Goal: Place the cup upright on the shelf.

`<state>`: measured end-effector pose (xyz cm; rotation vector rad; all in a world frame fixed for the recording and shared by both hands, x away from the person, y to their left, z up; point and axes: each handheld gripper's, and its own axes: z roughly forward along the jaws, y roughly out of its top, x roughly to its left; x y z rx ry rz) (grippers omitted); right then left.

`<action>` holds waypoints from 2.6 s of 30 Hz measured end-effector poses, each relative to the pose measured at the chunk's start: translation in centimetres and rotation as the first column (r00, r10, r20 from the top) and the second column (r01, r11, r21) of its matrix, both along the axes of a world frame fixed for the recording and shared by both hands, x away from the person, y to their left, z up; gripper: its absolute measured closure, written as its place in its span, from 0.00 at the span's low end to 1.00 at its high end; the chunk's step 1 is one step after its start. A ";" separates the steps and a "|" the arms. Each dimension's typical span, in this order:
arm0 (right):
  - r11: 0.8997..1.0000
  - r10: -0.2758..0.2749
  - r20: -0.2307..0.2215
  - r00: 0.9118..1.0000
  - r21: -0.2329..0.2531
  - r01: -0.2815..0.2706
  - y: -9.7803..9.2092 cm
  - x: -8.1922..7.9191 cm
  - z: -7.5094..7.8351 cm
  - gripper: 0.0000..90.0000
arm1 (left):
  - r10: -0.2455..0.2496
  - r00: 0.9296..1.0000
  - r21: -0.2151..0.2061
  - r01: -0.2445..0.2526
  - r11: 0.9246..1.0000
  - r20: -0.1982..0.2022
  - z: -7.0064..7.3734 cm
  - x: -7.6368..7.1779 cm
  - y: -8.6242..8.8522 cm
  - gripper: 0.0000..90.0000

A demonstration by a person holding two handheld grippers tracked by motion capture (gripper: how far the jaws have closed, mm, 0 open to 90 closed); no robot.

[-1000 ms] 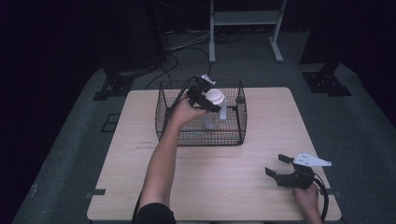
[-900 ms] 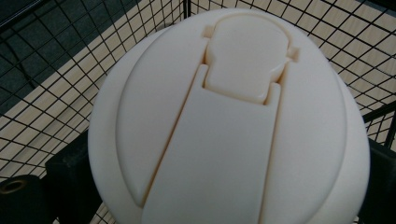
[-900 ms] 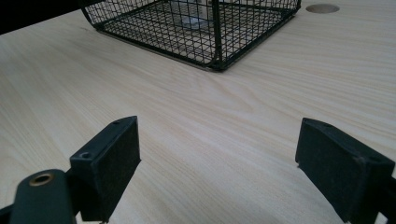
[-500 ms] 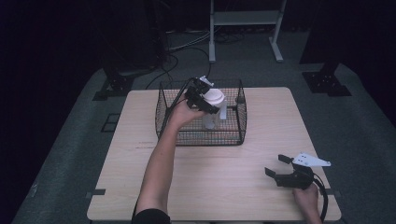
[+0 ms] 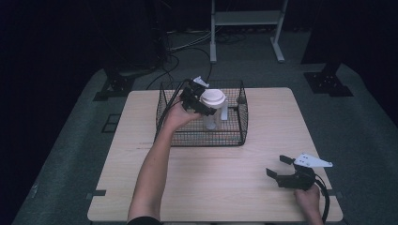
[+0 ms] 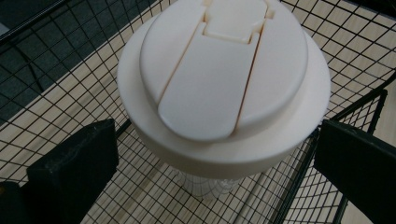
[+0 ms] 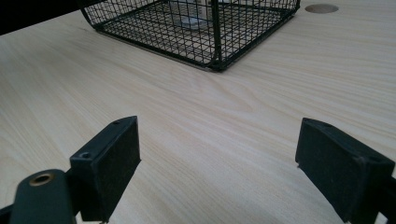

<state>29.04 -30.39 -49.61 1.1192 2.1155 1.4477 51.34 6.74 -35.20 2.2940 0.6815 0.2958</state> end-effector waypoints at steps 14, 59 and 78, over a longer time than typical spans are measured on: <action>1.000 0.001 0.003 1.000 0.003 -0.001 -0.1 -0.1 0.0 0.14 | 0.002 1.000 -0.005 -0.002 1.000 0.002 0.1 -0.8 1.0 0.00; 1.000 -0.028 0.004 1.000 -0.004 0.028 -0.1 -0.2 -0.1 0.14 | -0.055 0.996 -0.057 0.059 0.997 0.067 -0.2 -10.3 7.8 0.00; 1.000 -0.022 0.003 1.000 -0.020 0.022 0.1 -0.2 -0.1 0.14 | -0.074 0.994 -0.071 0.080 0.994 0.082 -1.3 -13.6 9.5 0.00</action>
